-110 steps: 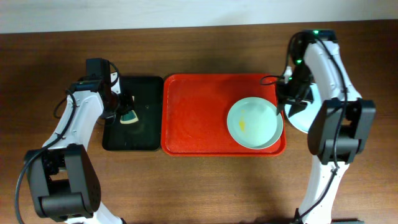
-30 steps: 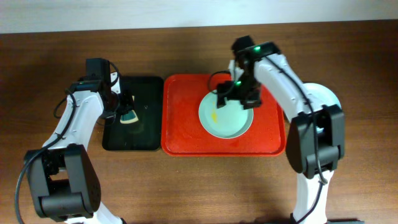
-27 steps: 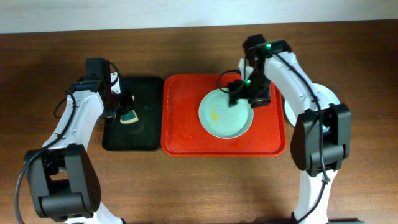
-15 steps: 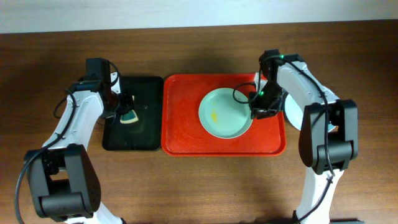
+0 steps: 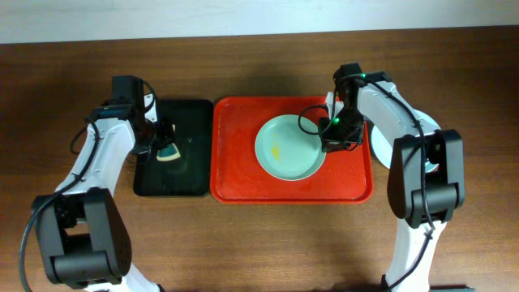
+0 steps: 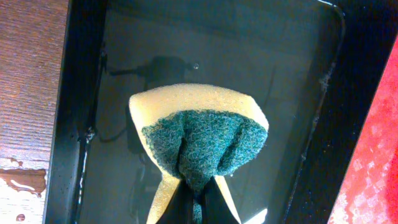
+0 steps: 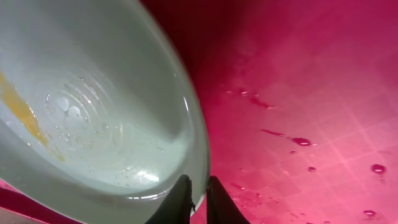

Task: Clean dirty plates on tray and stack at the side
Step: 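Drag the light-blue plate toward the tray center and grip its rim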

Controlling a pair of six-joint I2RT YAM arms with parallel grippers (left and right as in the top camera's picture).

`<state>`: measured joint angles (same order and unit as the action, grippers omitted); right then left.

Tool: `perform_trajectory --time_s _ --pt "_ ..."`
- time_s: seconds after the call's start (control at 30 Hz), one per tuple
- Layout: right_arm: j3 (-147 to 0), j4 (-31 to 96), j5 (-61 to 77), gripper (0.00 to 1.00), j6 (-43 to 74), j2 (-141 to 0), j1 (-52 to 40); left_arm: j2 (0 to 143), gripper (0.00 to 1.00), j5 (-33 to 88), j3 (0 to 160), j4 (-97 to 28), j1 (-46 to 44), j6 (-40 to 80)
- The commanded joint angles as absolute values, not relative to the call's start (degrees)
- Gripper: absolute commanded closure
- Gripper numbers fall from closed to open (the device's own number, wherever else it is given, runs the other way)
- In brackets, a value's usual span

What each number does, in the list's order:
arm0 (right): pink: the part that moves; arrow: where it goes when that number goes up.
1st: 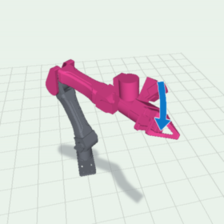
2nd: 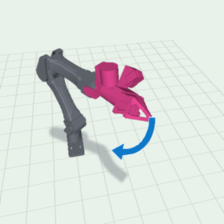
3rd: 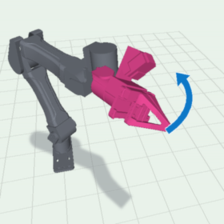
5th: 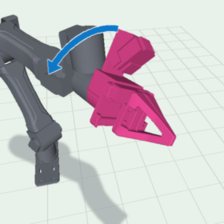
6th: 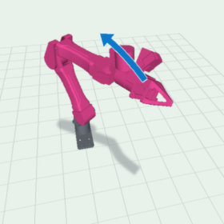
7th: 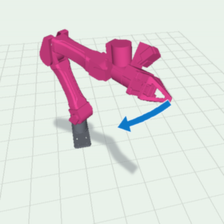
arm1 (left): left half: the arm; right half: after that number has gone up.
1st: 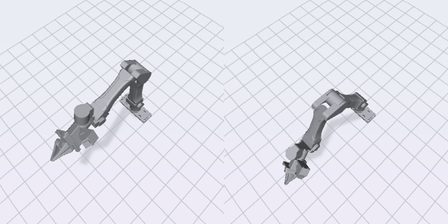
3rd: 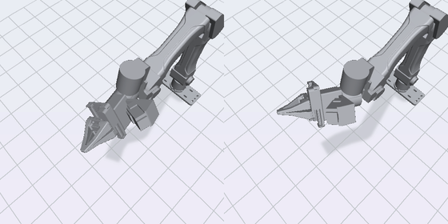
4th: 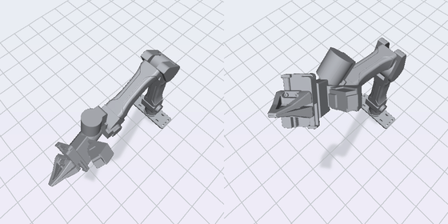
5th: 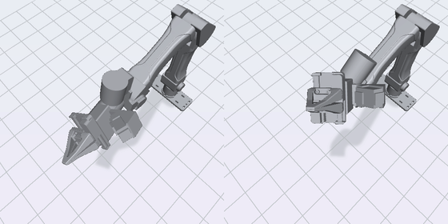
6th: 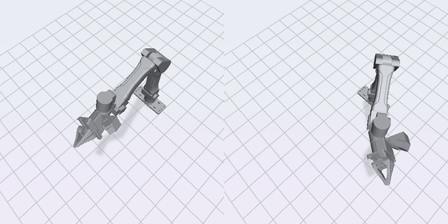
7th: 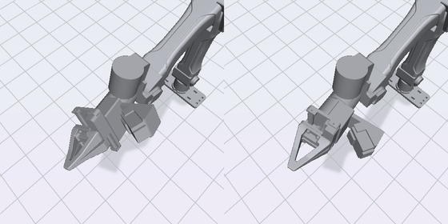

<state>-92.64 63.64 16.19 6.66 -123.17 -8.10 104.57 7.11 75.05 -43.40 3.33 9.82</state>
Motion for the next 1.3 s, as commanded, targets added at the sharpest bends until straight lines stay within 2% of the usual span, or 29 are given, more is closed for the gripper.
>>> perform_trajectory --time_s 0.0,0.13,0.27,1.27 --pt "-92.1 62.7 16.7 0.81 6.4 -122.2 -9.1 104.6 1.00 7.7 74.8 -43.1 3.0 8.7" --pt "-92.1 61.5 15.6 0.79 6.5 -122.2 -9.1 104.6 1.00 7.7 74.8 -43.1 3.0 8.7" --pt "-92.1 61.5 15.6 0.83 6.5 -122.2 -9.1 104.6 1.00 7.7 74.8 -43.1 3.0 8.7" --pt "-91.2 56.9 14.3 0.83 6.4 -122.3 -9.1 104.6 1.00 7.7 74.8 -43.1 3.0 8.7"
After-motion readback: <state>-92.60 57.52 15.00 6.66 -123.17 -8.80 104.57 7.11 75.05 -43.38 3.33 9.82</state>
